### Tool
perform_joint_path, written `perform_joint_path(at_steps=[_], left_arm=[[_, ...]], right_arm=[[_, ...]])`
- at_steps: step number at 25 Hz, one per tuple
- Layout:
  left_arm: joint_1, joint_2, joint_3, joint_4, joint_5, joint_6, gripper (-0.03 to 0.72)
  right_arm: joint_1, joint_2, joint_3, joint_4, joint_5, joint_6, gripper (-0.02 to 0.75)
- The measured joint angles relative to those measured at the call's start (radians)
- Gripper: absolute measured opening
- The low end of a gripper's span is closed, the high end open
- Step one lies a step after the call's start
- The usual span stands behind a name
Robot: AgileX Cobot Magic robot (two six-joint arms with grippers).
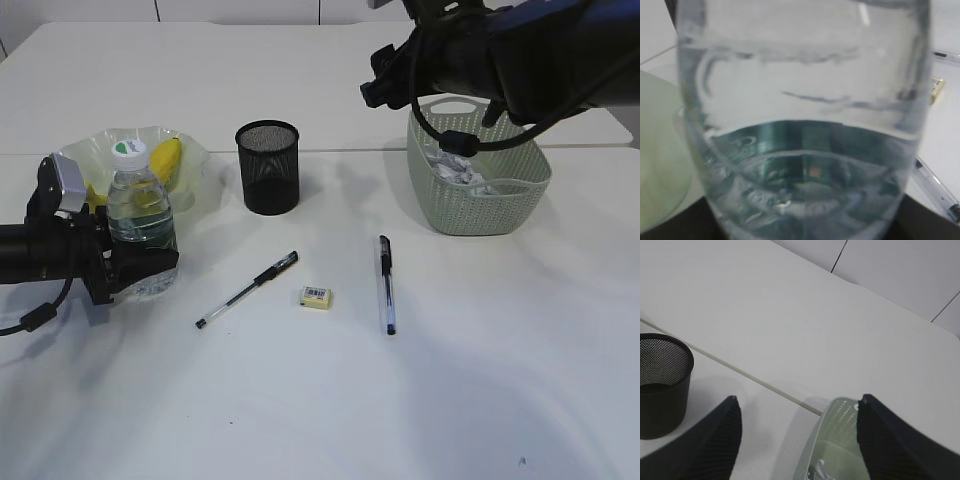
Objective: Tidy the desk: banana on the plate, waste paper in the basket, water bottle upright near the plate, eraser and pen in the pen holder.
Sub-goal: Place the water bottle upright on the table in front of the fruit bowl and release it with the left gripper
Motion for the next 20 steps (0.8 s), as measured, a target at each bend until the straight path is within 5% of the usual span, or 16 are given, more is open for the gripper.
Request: perform_joint_path(at_steps=[20], left_arm=[[0.0, 0.0, -0.008, 0.002, 0.05, -0.059, 0.484]], right_arm=[[0.0, 0.0, 0.0, -0.007, -0.021, 0.0, 0.532]])
